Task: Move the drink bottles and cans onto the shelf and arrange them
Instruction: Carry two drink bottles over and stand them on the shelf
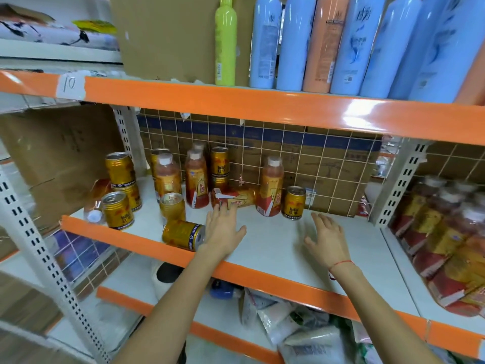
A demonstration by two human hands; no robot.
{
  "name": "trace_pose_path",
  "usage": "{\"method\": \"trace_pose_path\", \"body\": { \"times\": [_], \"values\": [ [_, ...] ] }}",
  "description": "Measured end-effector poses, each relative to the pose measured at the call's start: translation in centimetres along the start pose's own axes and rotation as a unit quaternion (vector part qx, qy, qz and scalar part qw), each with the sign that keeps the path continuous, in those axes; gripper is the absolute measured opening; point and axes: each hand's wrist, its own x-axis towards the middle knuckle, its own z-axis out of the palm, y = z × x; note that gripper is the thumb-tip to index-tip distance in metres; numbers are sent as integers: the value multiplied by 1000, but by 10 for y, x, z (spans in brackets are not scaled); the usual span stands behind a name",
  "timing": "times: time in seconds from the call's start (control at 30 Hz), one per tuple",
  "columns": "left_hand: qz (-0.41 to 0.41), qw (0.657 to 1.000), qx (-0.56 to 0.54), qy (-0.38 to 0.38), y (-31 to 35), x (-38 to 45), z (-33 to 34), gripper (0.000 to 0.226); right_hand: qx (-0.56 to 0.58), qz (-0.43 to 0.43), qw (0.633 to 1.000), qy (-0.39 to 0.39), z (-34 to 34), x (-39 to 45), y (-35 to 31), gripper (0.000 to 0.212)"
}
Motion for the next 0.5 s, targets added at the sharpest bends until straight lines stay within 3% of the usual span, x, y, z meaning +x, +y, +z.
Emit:
{"method": "trace_pose_path", "body": {
  "times": [0.23, 0.5],
  "values": [
    [10, 999, 28, -45, -30, 36, -13, 80, 48, 10, 999, -2, -1, 15, -8, 68],
    [36, 997, 38, -58, -34, 63, 11, 79, 142, 16, 989, 22, 15, 32, -36, 46]
  ]
}}
